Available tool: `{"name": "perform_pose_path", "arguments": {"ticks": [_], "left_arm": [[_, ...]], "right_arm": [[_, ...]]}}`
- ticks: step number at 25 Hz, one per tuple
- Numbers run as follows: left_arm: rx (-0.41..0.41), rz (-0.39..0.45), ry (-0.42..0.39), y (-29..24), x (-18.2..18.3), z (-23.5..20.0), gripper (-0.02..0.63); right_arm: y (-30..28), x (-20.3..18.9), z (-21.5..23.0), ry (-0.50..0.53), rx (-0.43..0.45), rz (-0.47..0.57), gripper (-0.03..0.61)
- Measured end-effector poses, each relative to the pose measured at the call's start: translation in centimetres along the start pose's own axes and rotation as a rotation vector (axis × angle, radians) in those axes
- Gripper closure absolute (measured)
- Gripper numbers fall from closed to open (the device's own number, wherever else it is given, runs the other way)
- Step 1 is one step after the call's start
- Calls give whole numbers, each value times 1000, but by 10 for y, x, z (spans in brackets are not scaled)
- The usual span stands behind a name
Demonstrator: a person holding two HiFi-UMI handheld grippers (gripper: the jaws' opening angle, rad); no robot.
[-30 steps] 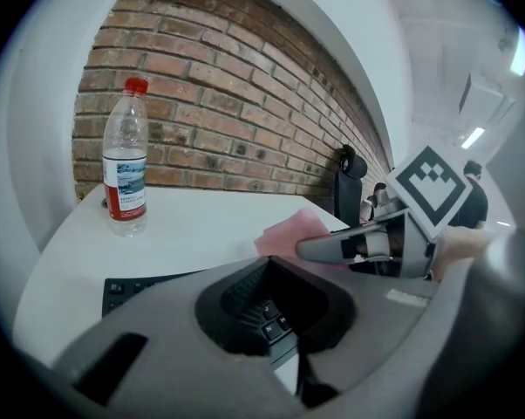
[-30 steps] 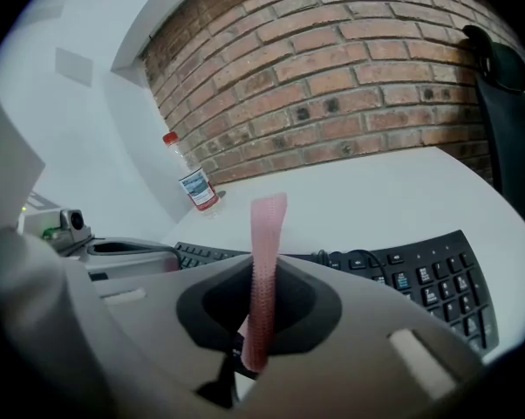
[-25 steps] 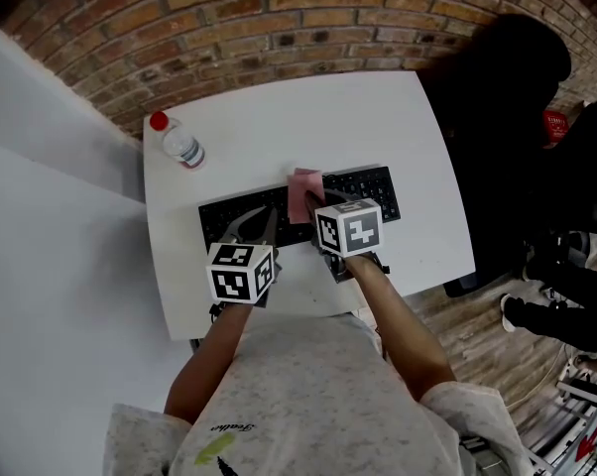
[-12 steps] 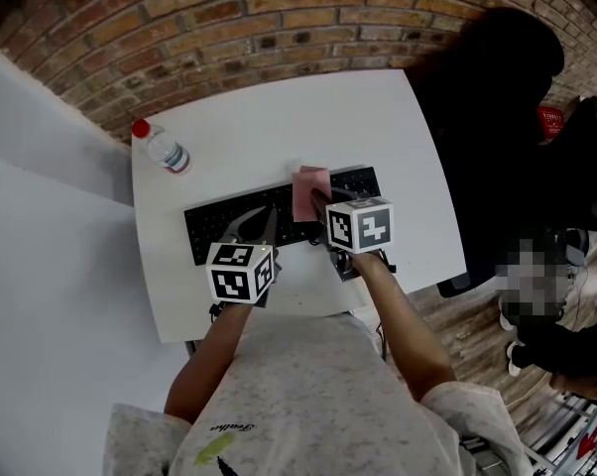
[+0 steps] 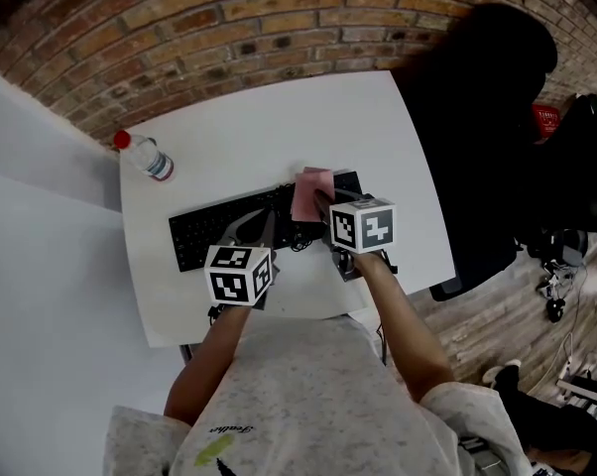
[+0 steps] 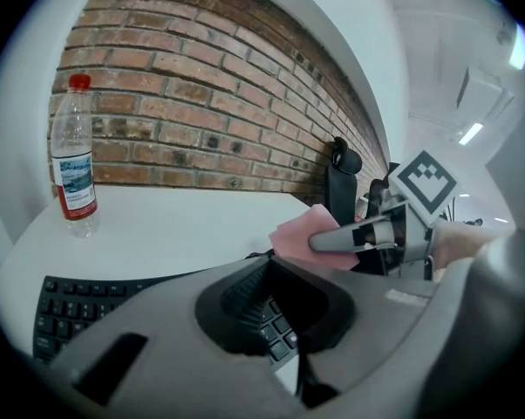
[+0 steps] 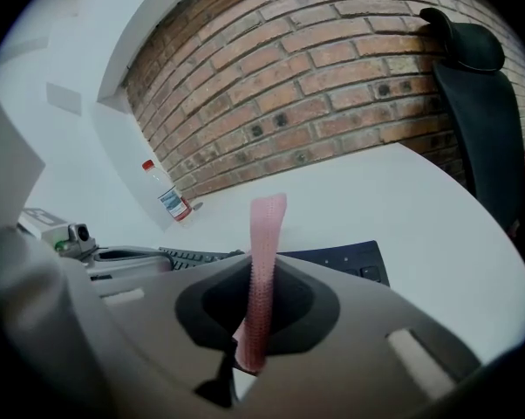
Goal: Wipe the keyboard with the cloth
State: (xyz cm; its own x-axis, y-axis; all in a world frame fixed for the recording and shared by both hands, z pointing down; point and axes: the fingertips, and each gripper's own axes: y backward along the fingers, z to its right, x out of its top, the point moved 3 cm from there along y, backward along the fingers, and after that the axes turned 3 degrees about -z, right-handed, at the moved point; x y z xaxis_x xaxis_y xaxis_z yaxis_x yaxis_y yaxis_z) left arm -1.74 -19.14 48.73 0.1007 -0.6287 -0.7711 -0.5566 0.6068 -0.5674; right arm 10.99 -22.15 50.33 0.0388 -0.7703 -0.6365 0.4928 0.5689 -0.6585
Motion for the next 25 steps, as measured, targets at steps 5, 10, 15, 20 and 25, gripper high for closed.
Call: {"name": "perform_pose_path", "arguments": {"ticks": [5,10,15,20,25], "left_arm": [[10,1,1,-11,3,11,620],[19,-4,4,-21,5,19,620],[19,-10,0,-32,7,27,620],[22,-17,-3,-38,9,35,620],[26,-22,-3,-41,8,37,620]], "right_arm": [[7,2,20,-2,-2,-1,560],[9,1,38,7,-10,-14,560],[13,-1,59,-10,-18,-15,560],[22,-3,82,-14,-46,-17,560],[29,-1,101,-33,-72,-5,560]]}}
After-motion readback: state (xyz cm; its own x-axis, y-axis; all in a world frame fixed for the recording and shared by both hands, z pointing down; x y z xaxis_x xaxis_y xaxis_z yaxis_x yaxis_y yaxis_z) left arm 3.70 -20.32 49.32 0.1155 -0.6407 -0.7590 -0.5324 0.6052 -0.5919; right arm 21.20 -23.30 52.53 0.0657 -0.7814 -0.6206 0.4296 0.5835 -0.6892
